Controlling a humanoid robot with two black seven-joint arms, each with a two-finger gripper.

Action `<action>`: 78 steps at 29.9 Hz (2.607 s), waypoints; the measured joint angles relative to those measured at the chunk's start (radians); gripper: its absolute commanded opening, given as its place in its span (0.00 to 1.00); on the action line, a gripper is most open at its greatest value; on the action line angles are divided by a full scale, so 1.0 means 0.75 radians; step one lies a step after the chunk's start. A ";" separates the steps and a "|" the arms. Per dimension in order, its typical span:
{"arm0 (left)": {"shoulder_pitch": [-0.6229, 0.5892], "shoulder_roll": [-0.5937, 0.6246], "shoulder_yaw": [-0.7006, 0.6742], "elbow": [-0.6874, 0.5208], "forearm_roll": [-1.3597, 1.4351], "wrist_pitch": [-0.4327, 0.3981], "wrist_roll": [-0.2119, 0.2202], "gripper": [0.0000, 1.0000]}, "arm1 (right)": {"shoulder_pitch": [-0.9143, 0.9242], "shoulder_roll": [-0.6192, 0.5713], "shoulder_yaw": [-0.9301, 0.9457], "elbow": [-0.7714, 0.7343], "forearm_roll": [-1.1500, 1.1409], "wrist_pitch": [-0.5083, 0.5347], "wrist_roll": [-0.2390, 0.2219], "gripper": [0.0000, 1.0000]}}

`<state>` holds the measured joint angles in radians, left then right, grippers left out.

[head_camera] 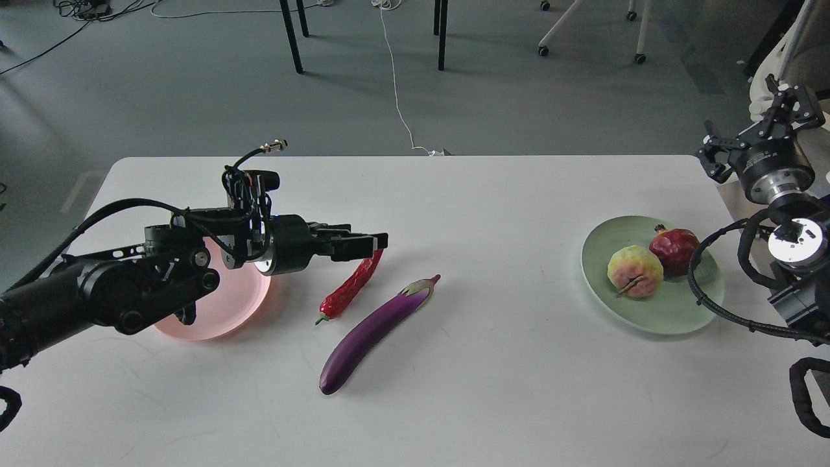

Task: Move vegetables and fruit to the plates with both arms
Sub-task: 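Reach the left gripper down and grasp the purple eggplant, then carry the eggplant onto the pink plate with the left gripper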

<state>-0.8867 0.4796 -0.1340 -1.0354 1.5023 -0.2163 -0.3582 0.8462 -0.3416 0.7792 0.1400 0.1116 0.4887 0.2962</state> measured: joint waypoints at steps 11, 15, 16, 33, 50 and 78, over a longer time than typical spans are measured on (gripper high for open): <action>0.001 -0.097 0.121 -0.042 0.657 0.078 0.012 0.94 | -0.161 -0.139 0.083 -0.002 0.049 0.000 0.013 0.99; 0.003 -0.077 0.137 -0.078 0.705 0.078 0.015 0.94 | -0.164 -0.119 0.088 -0.001 0.049 0.000 0.016 0.99; 0.003 -0.074 0.137 -0.084 0.707 0.077 0.017 0.94 | -0.164 -0.114 0.092 -0.001 0.049 0.000 0.016 0.99; 0.004 -0.068 0.162 -0.198 0.711 0.053 0.084 0.48 | -0.146 -0.100 0.107 0.000 0.050 0.000 0.016 0.99; -0.046 0.134 0.087 -0.329 0.646 0.016 0.089 0.17 | -0.129 -0.101 0.110 0.002 0.050 0.000 0.016 0.99; 0.111 0.486 0.020 -0.027 0.405 0.070 0.109 0.86 | -0.070 -0.086 0.096 0.001 0.047 0.000 0.016 0.99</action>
<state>-0.8037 0.8443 -0.1188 -1.0557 1.8060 -0.1638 -0.2765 0.7935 -0.4061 0.8515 0.1410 0.1473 0.4887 0.3084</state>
